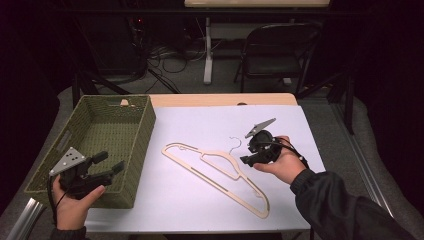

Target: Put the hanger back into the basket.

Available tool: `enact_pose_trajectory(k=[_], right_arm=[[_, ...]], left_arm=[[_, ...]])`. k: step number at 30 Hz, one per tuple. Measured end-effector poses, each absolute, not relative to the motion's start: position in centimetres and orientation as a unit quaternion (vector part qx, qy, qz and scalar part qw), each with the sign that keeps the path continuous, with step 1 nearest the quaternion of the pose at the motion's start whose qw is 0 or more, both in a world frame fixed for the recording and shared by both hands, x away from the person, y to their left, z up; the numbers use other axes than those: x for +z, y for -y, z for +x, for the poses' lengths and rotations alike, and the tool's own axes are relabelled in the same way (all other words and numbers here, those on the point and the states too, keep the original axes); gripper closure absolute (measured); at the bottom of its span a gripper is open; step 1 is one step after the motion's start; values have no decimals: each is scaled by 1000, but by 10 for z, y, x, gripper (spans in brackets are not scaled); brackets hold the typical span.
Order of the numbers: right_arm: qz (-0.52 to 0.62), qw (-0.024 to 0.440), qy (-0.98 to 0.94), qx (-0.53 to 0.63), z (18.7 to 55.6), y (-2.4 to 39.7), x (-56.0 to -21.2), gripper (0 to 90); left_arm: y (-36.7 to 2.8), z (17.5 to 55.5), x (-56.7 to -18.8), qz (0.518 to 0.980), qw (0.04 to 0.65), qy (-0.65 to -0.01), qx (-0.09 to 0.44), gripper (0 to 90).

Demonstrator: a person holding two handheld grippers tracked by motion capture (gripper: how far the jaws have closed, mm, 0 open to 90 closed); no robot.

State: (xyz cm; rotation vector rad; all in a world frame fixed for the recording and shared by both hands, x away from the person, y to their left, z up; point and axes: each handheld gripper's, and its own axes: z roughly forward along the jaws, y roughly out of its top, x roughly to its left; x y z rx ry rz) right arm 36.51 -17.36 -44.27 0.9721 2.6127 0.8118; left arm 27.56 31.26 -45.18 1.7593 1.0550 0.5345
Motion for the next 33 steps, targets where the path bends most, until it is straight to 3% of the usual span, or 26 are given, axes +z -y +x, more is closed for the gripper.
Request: enact_pose_trajectory(k=[27, 33], right_arm=[[283, 59, -934, 210, 386, 105, -464, 568], [282, 65, -933, 213, 390, 95, -471, 573]], left_arm=[[-313, 277, -453, 724, 488, -436, 216, 265], [-314, 277, -453, 724, 488, -437, 216, 265]])
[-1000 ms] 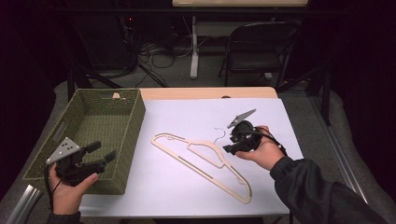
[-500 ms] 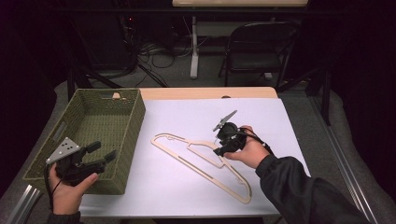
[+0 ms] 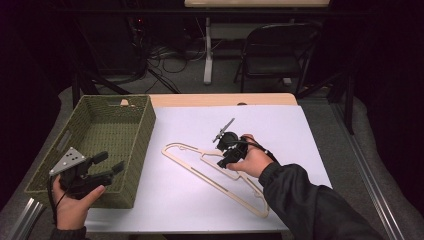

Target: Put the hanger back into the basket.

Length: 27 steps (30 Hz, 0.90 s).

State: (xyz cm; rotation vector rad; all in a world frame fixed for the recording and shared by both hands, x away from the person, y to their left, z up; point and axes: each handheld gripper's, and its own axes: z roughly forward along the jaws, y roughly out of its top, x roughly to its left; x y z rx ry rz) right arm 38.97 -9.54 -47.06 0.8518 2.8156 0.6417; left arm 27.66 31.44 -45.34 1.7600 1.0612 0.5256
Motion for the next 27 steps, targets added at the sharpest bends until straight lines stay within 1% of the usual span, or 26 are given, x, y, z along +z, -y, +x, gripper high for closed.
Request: enact_pose_trajectory(k=[6, 10, 11, 15, 17, 19, 23, 24, 25, 27], right_arm=[[273, 58, -941, 193, 396, 89, -484, 615], [278, 38, -945, 167, 404, 86, -492, 656], [280, 38, -943, 178, 405, 86, -495, 661], [284, 28, -945, 160, 408, 84, -496, 671], [285, 22, -942, 175, 409, 83, -499, 677], [286, 19, -946, 154, 410, 81, -499, 679], [279, 19, -949, 145, 412, 77, -502, 685], [278, 25, -949, 150, 412, 75, -506, 690], [279, 17, -948, 149, 413, 74, -507, 691], [277, 17, -950, 142, 414, 72, -510, 694]], left_arm=[[-313, 277, -454, 725, 488, -437, 215, 265], [-313, 278, -455, 726, 487, -436, 215, 265], [-313, 278, -455, 726, 487, -437, 214, 265], [-313, 278, -455, 725, 488, -437, 214, 265], [-313, 278, -455, 724, 489, -437, 214, 266], [-313, 278, -455, 725, 488, -436, 214, 266], [-313, 278, -455, 725, 488, -436, 214, 266], [-313, 279, -456, 725, 488, -437, 213, 266], [-313, 279, -456, 725, 488, -437, 213, 268], [-314, 279, -456, 725, 487, -437, 213, 268]])
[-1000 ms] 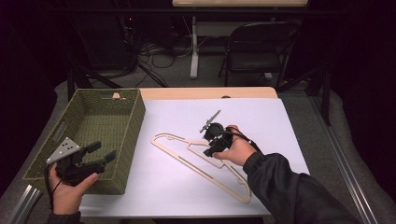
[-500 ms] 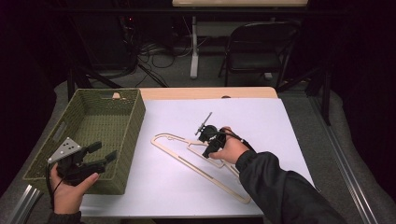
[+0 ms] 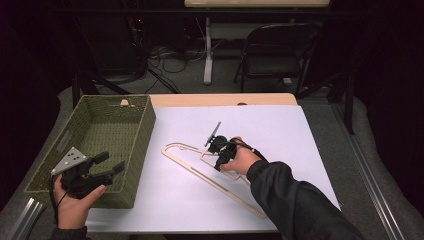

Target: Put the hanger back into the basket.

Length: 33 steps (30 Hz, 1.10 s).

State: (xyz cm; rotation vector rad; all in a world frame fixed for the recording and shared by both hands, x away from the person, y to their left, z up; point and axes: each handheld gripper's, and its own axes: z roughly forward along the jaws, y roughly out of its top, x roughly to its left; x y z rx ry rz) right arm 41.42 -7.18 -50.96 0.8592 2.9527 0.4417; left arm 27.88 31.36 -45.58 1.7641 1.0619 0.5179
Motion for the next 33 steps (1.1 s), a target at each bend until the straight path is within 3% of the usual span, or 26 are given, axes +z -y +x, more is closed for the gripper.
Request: enact_pose_trajectory(k=[33], right_arm=[[270, 16, -957, 105, 418, 64, -528, 792]], left_arm=[[-314, 279, -457, 725, 486, -438, 213, 277]])
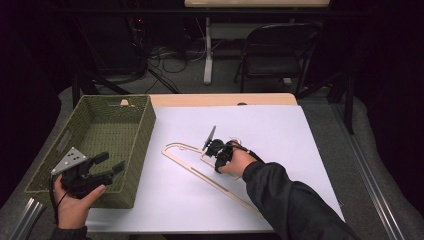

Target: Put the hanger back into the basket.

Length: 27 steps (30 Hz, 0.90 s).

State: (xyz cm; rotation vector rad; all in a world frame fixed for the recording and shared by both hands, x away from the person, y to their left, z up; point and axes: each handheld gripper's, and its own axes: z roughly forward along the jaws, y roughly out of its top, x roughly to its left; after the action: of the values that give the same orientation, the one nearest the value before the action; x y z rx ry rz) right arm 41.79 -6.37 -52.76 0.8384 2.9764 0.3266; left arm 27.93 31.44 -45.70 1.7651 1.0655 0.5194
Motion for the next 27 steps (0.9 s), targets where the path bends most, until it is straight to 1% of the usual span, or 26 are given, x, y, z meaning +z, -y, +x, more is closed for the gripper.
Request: enact_pose_trajectory(k=[4, 23, 27], right_arm=[[273, 20, -956, 104, 418, 64, -528, 829], [286, 4, -953, 97, 421, 67, -525, 857], [263, 13, -960, 93, 416, 71, -522, 858]], left_arm=[[-314, 279, -457, 725, 486, -438, 214, 278], [-314, 279, -456, 724, 487, -438, 216, 279], [-314, 278, -455, 725, 488, -435, 216, 283]])
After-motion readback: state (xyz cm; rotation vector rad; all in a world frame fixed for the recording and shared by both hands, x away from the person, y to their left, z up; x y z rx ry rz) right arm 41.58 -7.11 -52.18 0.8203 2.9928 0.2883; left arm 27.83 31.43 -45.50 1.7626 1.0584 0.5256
